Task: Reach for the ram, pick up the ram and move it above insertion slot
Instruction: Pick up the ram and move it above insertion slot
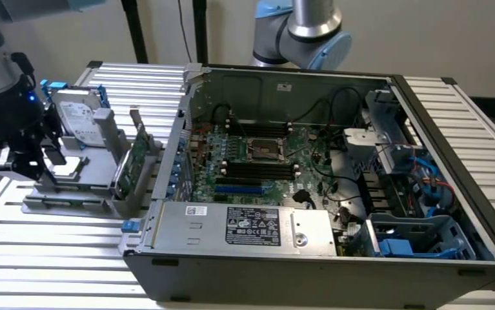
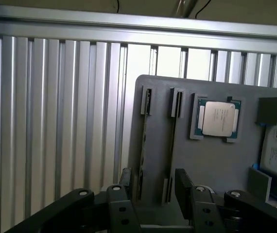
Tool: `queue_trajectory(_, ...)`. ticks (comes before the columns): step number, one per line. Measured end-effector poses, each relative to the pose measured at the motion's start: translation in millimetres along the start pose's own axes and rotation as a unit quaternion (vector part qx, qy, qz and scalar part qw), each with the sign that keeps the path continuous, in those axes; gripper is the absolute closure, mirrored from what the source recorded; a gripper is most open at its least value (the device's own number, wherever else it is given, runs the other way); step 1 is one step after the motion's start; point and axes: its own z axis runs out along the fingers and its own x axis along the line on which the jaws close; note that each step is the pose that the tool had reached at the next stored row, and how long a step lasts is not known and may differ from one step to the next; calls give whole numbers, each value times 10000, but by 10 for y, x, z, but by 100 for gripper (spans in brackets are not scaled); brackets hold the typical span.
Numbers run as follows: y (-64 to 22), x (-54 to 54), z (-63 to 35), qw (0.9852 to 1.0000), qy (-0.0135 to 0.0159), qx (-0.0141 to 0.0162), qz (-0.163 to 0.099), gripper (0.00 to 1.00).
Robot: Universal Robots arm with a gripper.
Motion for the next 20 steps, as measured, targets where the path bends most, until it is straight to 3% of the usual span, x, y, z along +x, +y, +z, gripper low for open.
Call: queue_trajectory(20,20,17,364,10000,0,0,-1,52)
